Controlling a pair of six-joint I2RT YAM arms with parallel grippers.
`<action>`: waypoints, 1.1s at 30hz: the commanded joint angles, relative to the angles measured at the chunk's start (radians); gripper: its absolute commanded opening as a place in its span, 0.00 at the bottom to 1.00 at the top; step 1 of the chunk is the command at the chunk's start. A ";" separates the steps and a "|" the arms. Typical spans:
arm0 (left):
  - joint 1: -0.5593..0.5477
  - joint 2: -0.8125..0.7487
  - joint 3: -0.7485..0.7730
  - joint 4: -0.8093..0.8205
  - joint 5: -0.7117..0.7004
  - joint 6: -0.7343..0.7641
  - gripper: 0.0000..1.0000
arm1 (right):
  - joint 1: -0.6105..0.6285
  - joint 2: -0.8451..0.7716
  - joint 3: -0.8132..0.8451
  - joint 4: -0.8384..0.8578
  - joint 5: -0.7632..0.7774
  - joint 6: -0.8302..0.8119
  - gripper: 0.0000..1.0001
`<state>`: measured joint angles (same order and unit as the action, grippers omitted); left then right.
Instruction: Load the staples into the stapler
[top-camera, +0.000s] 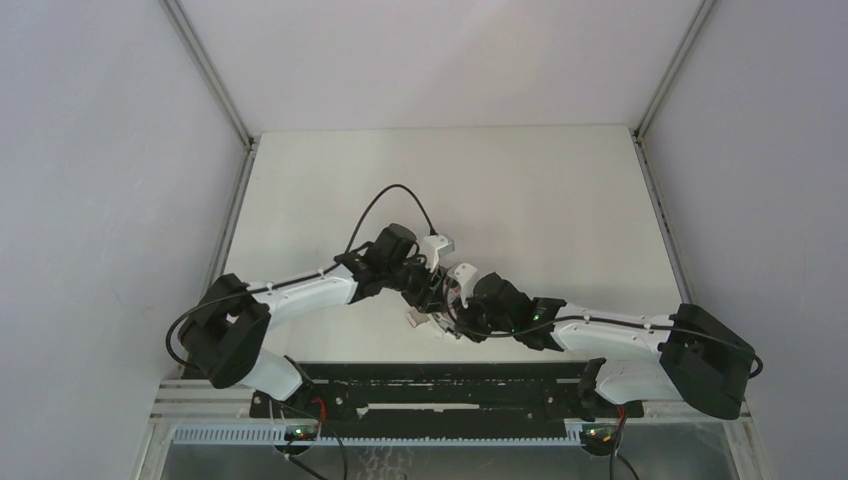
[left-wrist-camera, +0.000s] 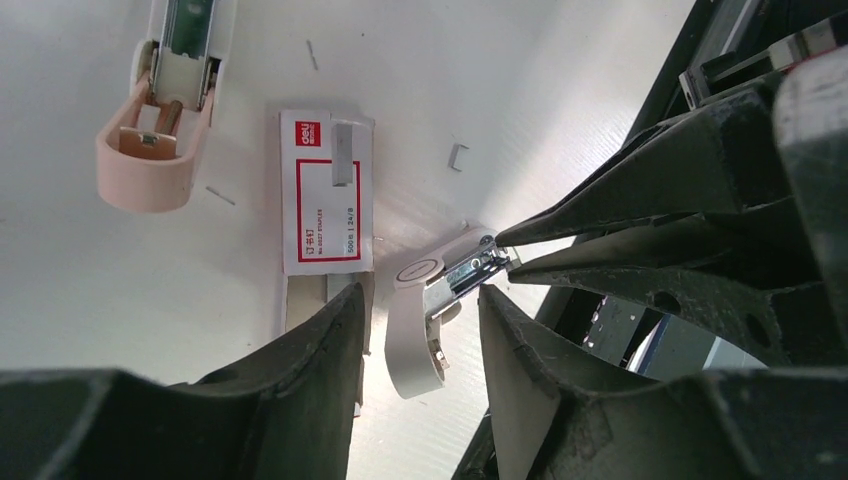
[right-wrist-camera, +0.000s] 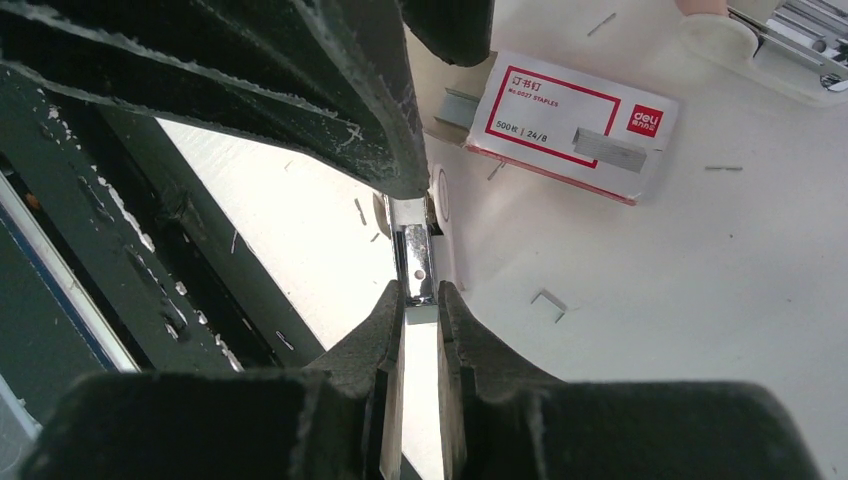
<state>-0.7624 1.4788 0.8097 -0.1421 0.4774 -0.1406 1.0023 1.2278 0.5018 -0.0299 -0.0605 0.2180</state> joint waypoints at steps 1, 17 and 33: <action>0.009 -0.035 -0.031 0.025 0.001 -0.014 0.49 | 0.010 0.006 0.046 0.035 -0.007 -0.030 0.09; 0.014 -0.045 -0.061 0.051 0.024 -0.027 0.41 | 0.012 0.048 0.076 0.035 -0.030 -0.057 0.09; 0.014 -0.044 -0.063 0.058 0.034 -0.029 0.29 | 0.026 0.095 0.087 0.026 -0.002 -0.074 0.09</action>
<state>-0.7540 1.4609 0.7647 -0.1204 0.4824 -0.1581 1.0107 1.3071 0.5510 -0.0261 -0.0818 0.1680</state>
